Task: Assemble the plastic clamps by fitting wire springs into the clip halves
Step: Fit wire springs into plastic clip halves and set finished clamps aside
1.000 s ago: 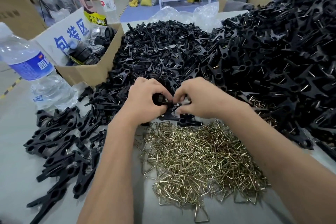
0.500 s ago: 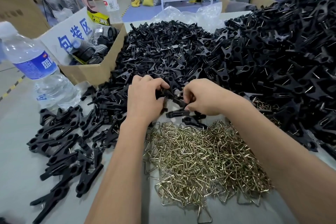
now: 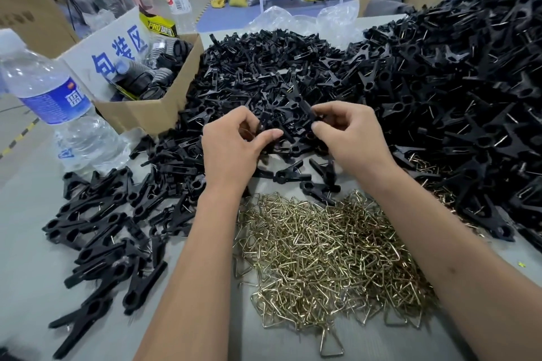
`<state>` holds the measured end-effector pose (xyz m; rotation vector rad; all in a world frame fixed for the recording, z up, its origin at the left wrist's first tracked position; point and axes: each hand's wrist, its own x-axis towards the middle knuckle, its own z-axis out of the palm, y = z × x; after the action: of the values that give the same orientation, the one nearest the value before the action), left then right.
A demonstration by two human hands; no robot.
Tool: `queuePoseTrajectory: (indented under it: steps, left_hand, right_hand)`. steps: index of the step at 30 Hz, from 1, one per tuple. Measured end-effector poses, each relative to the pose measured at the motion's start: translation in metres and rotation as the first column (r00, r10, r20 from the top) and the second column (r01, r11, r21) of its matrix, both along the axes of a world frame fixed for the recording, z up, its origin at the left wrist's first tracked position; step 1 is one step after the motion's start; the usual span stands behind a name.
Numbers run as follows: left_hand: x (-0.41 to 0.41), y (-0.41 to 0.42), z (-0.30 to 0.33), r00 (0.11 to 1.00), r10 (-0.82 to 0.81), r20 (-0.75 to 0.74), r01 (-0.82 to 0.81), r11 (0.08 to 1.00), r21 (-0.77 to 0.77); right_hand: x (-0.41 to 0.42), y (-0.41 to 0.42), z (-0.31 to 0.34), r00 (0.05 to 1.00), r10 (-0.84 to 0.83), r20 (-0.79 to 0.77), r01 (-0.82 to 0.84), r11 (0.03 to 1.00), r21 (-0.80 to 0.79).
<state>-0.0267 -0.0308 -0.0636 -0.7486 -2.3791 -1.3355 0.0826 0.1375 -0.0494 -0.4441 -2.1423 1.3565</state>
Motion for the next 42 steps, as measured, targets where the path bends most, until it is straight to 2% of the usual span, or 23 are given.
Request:
queuePoseTrajectory:
  steps: [4, 6, 8, 10, 12, 14, 17, 20, 28, 30, 35, 42]
  left_hand:
    - [0.0, 0.0, -0.001, 0.988, 0.061, -0.139, -0.067, 0.997, -0.038]
    - [0.0, 0.001, 0.0, 0.983, 0.077, -0.167, -0.076, 0.997, 0.01]
    - [0.003, 0.005, 0.001, 0.997, -0.022, -0.076, 0.033, 0.988, 0.149]
    - [0.007, 0.012, 0.002, 0.977, -0.189, 0.097, 0.156, 0.948, 0.279]
    - [0.015, 0.019, 0.004, 0.908, -0.336, 0.25, 0.226, 0.896, 0.382]
    - [0.023, 0.024, 0.005, 0.832, -0.442, 0.335, 0.272, 0.851, 0.449]
    - [0.033, 0.027, 0.008, 0.723, -0.575, 0.383, 0.334, 0.776, 0.535]
    - [0.035, 0.027, 0.009, 0.63, -0.658, 0.412, 0.368, 0.72, 0.588]
    - [0.034, 0.025, 0.005, 0.555, -0.665, 0.499, 0.376, 0.736, 0.563]
    - [0.034, 0.026, 0.005, 0.546, -0.662, 0.514, 0.357, 0.739, 0.572]
    - [0.033, 0.026, 0.006, 0.578, -0.615, 0.536, 0.292, 0.77, 0.568]
    - [0.032, 0.022, 0.006, 0.585, -0.617, 0.526, 0.338, 0.775, 0.534]
  right_hand:
    - [0.013, 0.003, -0.01, 0.997, 0.041, -0.063, -0.051, 0.984, -0.173]
    - [0.019, 0.003, -0.012, 0.994, 0.076, -0.084, -0.093, 0.97, -0.223]
    - [0.025, 0.004, -0.013, 0.987, 0.101, -0.121, -0.13, 0.956, -0.262]
    - [0.029, 0.004, -0.014, 0.98, 0.118, -0.16, -0.161, 0.945, -0.285]
    - [0.033, 0.004, -0.015, 0.978, 0.109, -0.176, -0.155, 0.949, -0.275]
    - [0.035, 0.003, -0.018, 0.981, 0.076, -0.177, -0.117, 0.965, -0.236]
    - [0.038, 0.003, -0.017, 0.979, 0.064, -0.191, -0.108, 0.968, -0.227]
    - [0.038, 0.004, -0.017, 0.973, 0.093, -0.213, -0.158, 0.937, -0.312]
    - [0.033, 0.009, -0.027, 0.969, 0.097, -0.226, -0.174, 0.918, -0.357]
    - [0.032, 0.008, -0.028, 0.968, 0.131, -0.214, -0.199, 0.922, -0.333]
    - [0.035, 0.003, -0.023, 0.972, 0.131, -0.196, -0.157, 0.98, -0.123]
    - [0.038, 0.003, -0.022, 0.968, 0.195, -0.161, -0.191, 0.981, 0.038]
